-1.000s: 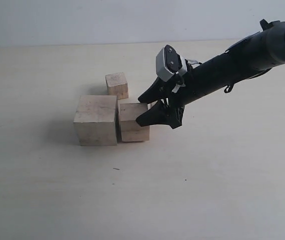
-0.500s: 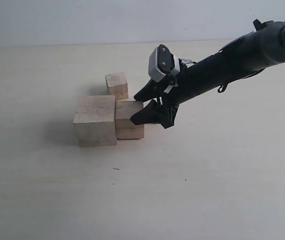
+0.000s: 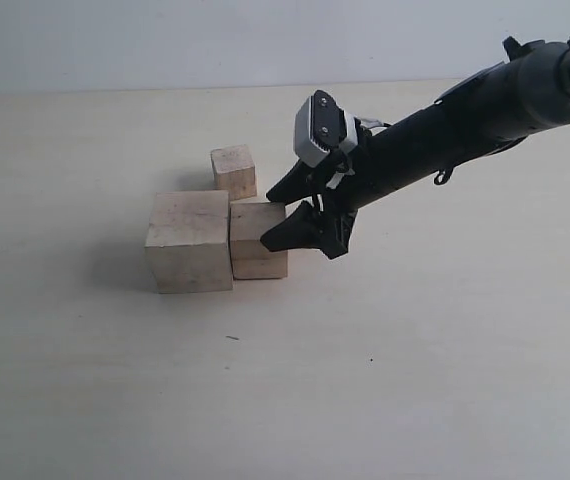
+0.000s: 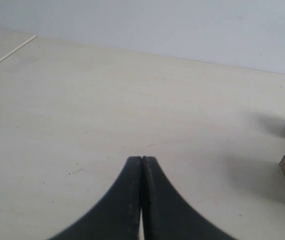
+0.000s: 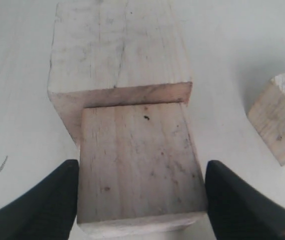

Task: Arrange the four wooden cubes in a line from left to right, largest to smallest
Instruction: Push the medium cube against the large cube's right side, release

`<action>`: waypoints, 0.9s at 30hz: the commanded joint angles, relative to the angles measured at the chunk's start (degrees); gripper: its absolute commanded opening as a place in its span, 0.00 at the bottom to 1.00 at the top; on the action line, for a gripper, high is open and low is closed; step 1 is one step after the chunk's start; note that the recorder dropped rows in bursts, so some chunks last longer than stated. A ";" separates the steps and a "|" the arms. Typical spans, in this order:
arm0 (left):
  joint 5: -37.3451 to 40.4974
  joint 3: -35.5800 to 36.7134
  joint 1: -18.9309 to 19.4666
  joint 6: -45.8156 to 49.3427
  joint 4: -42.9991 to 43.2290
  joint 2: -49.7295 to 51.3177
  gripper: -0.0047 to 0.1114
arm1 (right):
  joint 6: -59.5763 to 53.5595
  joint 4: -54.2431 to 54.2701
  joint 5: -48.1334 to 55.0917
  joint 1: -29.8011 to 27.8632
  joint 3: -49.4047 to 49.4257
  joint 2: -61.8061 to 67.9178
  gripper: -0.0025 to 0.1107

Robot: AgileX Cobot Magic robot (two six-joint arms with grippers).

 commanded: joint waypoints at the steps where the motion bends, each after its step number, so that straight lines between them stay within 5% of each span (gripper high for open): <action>1: -0.54 0.21 0.03 -0.21 0.04 -0.25 0.04 | -0.72 -3.51 -1.87 0.22 0.31 0.98 0.27; 6: -0.54 0.21 0.03 -0.21 0.04 -0.25 0.04 | -0.50 -1.09 -0.56 0.22 0.31 0.98 0.46; 14: -0.54 0.21 0.03 -0.21 0.04 -0.25 0.04 | -0.50 0.59 0.32 0.22 0.31 0.98 0.63; 27: -0.54 0.21 0.03 -0.21 0.04 -0.25 0.04 | -0.50 2.62 0.53 0.22 0.31 -0.20 0.76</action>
